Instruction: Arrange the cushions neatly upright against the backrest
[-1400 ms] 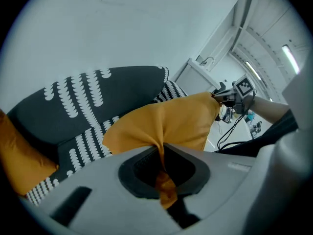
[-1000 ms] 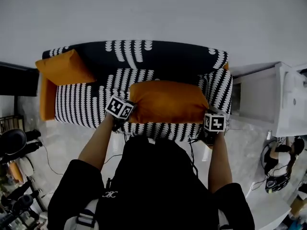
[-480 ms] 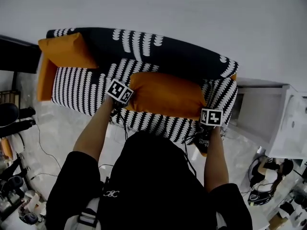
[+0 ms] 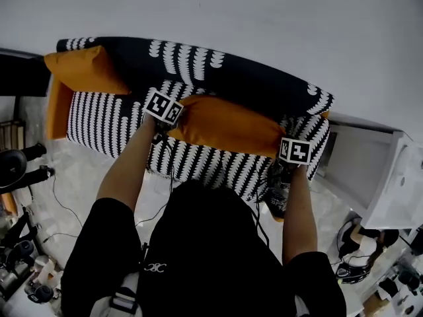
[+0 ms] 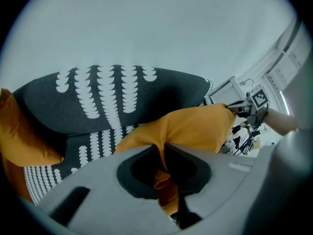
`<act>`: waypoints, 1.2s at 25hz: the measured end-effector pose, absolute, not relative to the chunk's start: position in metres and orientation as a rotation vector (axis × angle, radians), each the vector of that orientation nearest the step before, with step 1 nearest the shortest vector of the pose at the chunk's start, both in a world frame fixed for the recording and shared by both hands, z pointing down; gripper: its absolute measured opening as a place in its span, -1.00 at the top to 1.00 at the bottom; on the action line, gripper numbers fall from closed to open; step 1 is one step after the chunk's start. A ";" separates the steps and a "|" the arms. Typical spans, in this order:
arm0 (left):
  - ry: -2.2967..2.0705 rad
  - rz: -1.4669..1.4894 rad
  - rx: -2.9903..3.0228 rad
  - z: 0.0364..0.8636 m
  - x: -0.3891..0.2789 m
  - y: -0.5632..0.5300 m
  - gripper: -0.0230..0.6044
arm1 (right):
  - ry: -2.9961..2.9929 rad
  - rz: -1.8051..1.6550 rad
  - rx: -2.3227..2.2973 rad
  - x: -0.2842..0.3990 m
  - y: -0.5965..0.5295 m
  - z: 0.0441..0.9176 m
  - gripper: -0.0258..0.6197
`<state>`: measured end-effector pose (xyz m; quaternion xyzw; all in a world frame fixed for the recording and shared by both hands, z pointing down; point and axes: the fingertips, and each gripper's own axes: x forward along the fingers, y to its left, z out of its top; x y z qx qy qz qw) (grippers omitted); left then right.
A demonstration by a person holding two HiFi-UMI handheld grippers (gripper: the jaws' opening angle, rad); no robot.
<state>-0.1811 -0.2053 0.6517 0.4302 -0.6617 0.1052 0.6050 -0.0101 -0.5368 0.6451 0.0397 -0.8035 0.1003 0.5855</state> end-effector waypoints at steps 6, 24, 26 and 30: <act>-1.567 0.243 0.994 0.663 -0.231 -0.226 0.76 | -1.917 0.176 0.136 -0.060 -0.561 0.650 0.82; -2.023 0.288 0.850 0.625 -0.319 -0.216 0.31 | -2.241 0.060 0.368 -0.122 -0.602 0.595 0.58; -2.054 0.264 0.831 0.609 -0.317 -0.210 0.49 | -2.290 0.091 0.382 -0.118 -0.597 0.578 0.89; -2.078 0.220 0.883 0.578 -0.288 -0.212 0.90 | -2.379 0.152 0.337 -0.106 -0.573 0.546 0.90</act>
